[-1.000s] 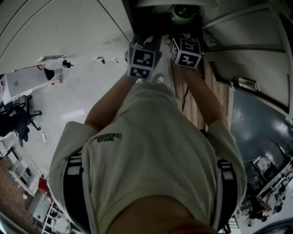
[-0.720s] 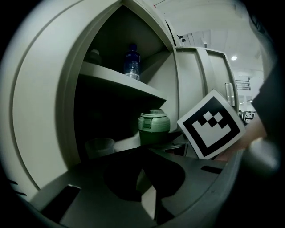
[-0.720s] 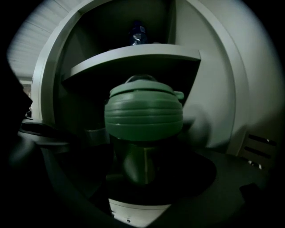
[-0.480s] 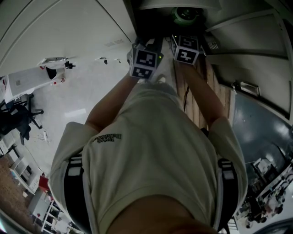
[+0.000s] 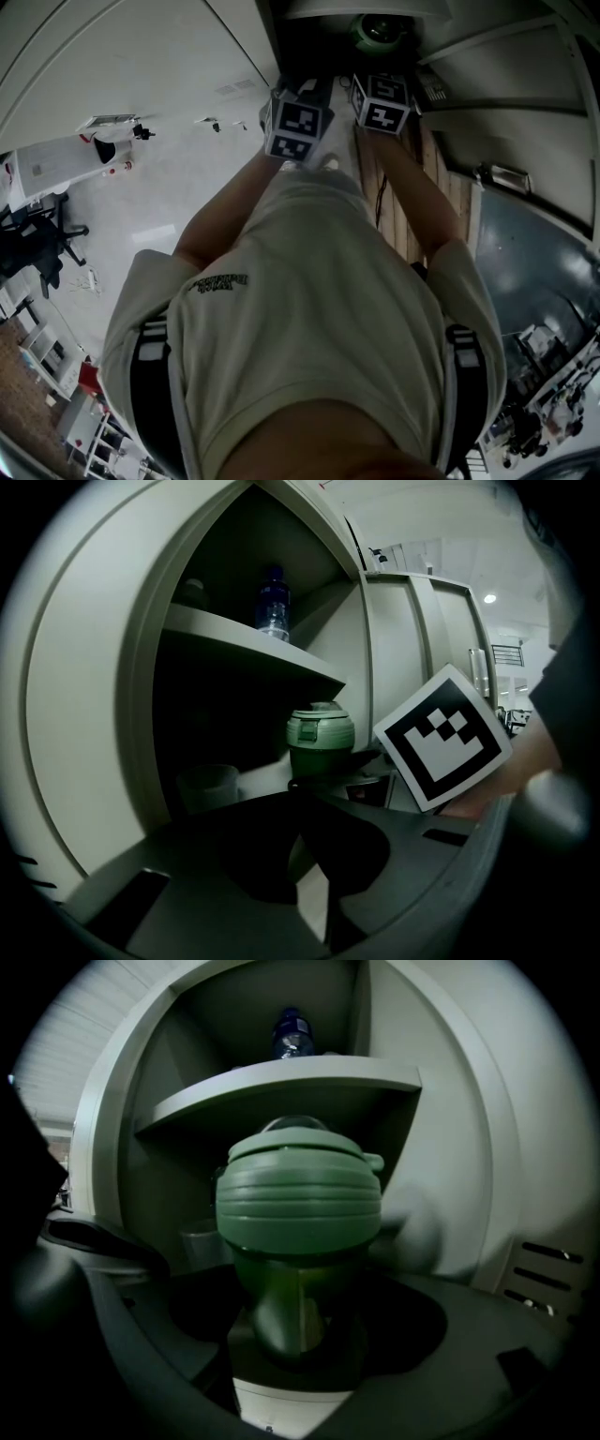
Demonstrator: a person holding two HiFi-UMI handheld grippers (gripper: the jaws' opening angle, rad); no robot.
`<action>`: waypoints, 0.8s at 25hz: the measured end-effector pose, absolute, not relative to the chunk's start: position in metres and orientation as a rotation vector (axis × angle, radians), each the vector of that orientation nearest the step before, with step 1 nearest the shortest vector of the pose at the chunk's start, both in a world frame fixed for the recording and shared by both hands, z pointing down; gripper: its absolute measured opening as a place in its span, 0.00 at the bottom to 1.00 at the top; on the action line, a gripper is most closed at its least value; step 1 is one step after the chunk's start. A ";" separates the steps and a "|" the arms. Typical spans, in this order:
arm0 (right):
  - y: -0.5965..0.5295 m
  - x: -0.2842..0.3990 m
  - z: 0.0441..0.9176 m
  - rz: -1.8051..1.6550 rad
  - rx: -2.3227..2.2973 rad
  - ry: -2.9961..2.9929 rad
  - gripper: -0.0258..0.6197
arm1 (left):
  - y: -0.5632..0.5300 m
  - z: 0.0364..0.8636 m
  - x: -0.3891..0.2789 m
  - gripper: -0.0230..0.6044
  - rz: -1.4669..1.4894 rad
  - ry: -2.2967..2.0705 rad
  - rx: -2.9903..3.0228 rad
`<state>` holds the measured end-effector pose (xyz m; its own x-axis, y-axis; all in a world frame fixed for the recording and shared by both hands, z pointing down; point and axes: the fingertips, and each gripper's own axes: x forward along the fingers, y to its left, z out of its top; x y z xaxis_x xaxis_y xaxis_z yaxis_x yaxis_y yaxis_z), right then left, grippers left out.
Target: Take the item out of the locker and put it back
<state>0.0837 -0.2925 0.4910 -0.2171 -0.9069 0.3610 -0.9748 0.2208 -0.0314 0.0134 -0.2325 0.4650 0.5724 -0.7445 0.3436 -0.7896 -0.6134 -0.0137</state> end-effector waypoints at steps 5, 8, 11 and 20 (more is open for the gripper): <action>-0.281 0.082 0.486 0.363 1.744 -2.258 0.65 | -0.232 0.467 0.013 0.06 0.470 -1.305 2.662; -0.275 0.082 0.473 0.329 1.741 -2.286 0.65 | -0.229 0.460 0.013 0.06 0.463 -1.308 2.670; -0.265 0.083 0.459 0.304 1.734 -2.308 0.65 | -0.226 0.448 0.012 0.06 0.445 -1.318 2.683; -0.232 0.088 0.396 0.218 1.705 -2.398 0.65 | -0.210 0.394 0.012 0.06 0.317 -1.326 2.745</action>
